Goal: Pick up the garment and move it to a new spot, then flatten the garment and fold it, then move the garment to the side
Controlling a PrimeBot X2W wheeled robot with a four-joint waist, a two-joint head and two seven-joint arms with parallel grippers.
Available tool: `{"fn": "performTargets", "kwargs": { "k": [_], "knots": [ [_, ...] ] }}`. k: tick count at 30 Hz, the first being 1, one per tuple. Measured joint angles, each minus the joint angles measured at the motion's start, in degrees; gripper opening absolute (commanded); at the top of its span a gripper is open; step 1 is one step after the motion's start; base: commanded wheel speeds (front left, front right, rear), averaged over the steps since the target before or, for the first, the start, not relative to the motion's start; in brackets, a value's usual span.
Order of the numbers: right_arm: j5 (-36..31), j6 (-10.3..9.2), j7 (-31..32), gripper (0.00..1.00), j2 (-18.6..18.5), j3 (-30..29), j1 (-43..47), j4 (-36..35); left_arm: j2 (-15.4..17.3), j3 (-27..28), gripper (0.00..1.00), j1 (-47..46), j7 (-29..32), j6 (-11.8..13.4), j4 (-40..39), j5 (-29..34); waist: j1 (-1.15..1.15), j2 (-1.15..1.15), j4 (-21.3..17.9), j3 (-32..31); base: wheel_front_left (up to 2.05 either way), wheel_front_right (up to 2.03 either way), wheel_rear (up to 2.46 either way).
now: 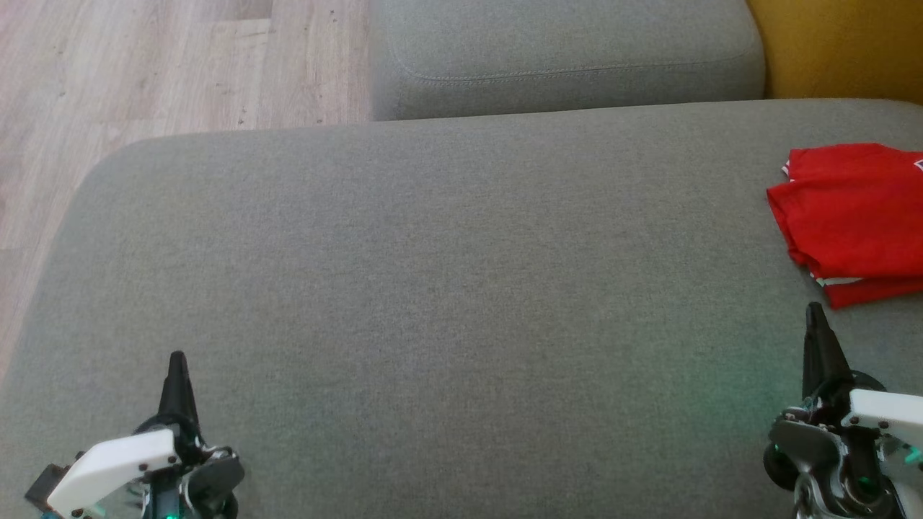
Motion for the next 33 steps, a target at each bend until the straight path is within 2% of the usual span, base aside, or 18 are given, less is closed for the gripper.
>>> {"fn": "performTargets", "kwargs": {
  "k": [33],
  "knots": [
    [-0.1, 0.0, 0.2, 0.0, 0.1, -0.2, 0.0, 0.0, -0.1, 0.1, 0.0, 0.0, 0.1, 0.0, 0.0, 0.2, 0.0, 0.0, 0.0, 0.0, 0.0, 0.0, 0.0]
  ]
}}
